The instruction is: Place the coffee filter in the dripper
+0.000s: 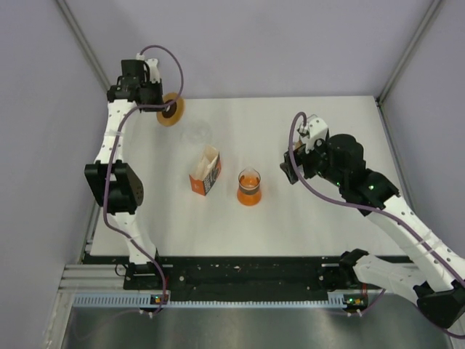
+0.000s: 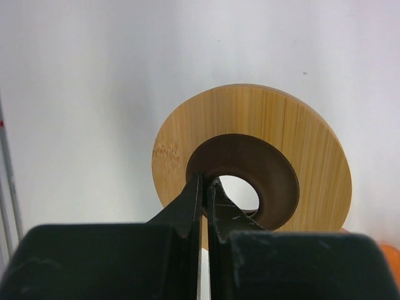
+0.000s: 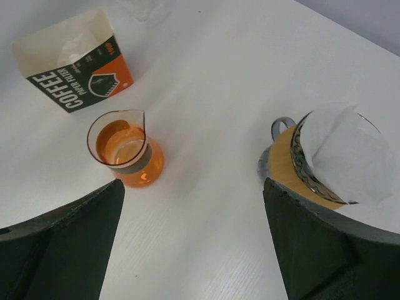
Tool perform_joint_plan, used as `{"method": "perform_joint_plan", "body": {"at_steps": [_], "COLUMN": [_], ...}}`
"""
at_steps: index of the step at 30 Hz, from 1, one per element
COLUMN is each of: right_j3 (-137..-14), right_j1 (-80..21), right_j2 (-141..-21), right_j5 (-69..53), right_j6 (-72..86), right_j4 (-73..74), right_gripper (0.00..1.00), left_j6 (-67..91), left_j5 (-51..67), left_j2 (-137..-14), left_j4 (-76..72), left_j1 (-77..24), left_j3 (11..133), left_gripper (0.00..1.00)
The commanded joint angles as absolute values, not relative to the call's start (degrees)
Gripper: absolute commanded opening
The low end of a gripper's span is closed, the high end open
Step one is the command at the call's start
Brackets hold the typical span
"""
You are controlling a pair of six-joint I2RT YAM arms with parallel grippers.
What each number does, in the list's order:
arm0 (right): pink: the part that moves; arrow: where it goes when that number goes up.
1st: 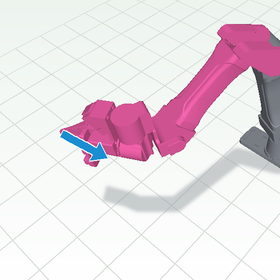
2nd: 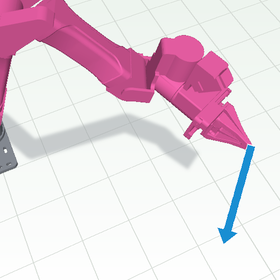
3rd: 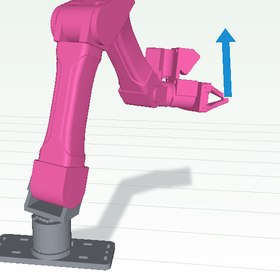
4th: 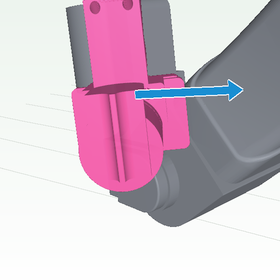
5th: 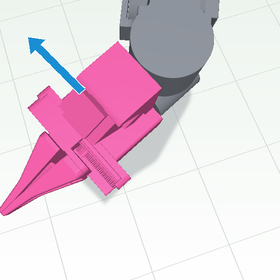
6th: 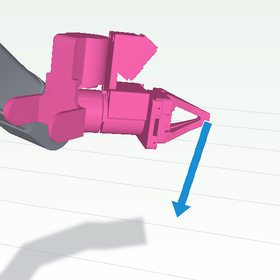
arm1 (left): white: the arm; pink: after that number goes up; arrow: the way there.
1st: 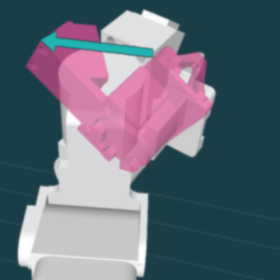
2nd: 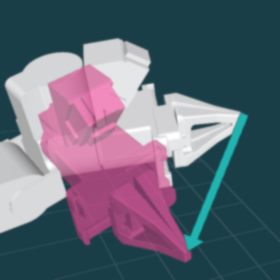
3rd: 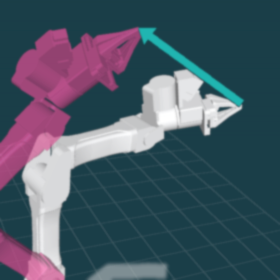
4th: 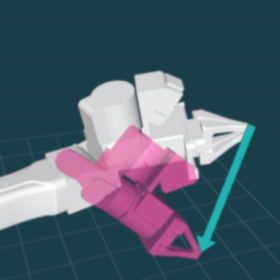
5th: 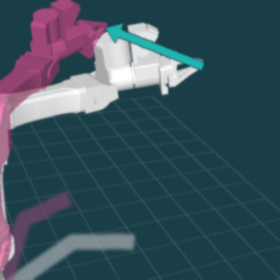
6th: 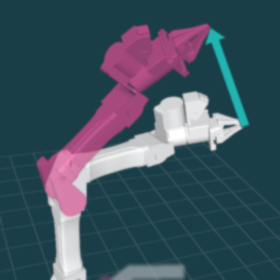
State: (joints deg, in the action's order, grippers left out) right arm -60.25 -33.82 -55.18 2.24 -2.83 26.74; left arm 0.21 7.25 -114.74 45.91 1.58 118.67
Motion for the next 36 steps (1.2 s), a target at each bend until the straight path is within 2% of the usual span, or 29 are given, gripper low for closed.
{"method": "perform_joint_plan", "body": {"at_steps": [1, 4, 6, 8, 11, 22, 31, 36], "right_j3": [-64.60, -65.83, -66.79, -67.67, -69.25, -68.03, -69.60, -70.49], "right_j1": [-33.40, -33.40, -33.40, -33.40, -33.49, -38.93, -40.08, -40.08], "right_j2": [-56.77, -57.65, -58.09, -58.45, -59.15, -63.45, -67.58, -68.73], "right_j5": [-7.11, -7.82, -8.61, -9.84, -11.86, -16.61, -17.31, -22.57], "right_j6": [-3.60, -3.60, -3.52, -3.43, -2.64, 0.35, -3.25, -3.34], "right_j4": [25.40, 24.26, 22.68, 20.58, 16.71, -4.12, -8.70, -10.81], "right_gripper": [0.92, 0.93, 0.93, 0.93, 0.93, 0.93, 0.92, 0.86], "left_j6": [-0.18, 3.16, 4.39, 5.27, 5.81, 10.54, 13.01, 13.36], "left_j5": [17.83, 25.45, 34.32, 48.96, 56.85, 70.13, 72.07, 72.34], "left_j2": [-107.76, -105.74, -104.60, -104.15, -104.15, -98.27, -93.96, -93.34], "left_j4": [48.16, 50.62, 52.11, 53.43, 56.50, 56.87, 52.47, 51.86], "left_j1": [1.58, 1.49, 1.32, 0.71, -2.00, -10.19, -14.94, -15.91], "left_j3": [119.97, 119.97, 119.36, 118.48, 119.00, 116.29, 111.27, 111.18], "left_gripper": [0.00, 0.00, 0.00, 0.00, 0.00, 0.00, 0.00, 0.00]}}
